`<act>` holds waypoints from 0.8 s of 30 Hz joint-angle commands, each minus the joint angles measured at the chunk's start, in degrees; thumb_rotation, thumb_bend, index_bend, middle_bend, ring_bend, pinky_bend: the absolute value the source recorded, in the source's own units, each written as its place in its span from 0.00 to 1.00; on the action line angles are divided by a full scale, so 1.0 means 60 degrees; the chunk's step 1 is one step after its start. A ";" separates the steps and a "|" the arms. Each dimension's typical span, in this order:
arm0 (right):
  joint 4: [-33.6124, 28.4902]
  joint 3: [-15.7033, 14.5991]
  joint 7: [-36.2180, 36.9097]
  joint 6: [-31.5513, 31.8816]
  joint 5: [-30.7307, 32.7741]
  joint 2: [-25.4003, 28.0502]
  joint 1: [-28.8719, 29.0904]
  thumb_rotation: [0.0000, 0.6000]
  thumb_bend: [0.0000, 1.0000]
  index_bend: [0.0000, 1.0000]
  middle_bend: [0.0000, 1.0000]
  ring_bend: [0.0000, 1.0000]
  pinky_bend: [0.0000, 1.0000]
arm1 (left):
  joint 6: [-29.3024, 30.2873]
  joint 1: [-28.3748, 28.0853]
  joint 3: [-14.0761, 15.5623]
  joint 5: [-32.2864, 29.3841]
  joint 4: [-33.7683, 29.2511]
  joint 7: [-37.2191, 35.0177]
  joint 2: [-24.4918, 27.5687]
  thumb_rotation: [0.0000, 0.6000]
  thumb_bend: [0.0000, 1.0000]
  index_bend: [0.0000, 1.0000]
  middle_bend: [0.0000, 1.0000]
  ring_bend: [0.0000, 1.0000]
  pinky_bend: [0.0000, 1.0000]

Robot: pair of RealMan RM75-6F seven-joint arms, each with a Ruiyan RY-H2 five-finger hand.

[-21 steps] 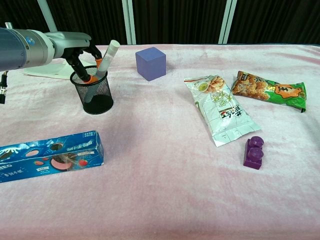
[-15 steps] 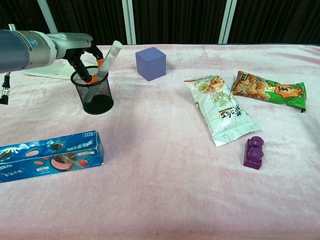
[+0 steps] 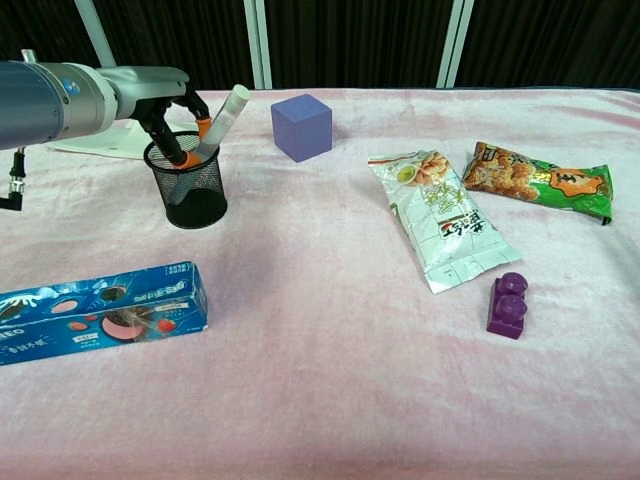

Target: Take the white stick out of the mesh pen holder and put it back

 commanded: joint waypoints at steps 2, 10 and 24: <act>-0.0006 -0.0009 0.0056 0.0015 -0.0032 0.0024 -0.0012 1.00 0.17 0.02 0.02 0.17 0.16 | 0.0075 0.0033 0.0000 0.0027 -0.0044 0.0013 -0.0002 1.00 0.45 0.54 0.22 0.00 0.03; 0.0028 -0.0037 0.0138 -0.0052 -0.0103 0.0035 0.0018 1.00 0.17 0.01 0.02 0.17 0.16 | 0.0286 0.0103 0.0013 0.0107 -0.0314 0.0127 0.0104 1.00 0.46 0.56 0.22 0.00 0.03; 0.0032 -0.0038 0.0144 -0.0022 -0.0103 0.0043 0.0002 1.00 0.17 0.02 0.02 0.17 0.17 | 0.0637 0.0410 -0.0240 0.0608 -0.1266 -0.0181 0.0901 1.00 0.46 0.57 0.23 0.00 0.03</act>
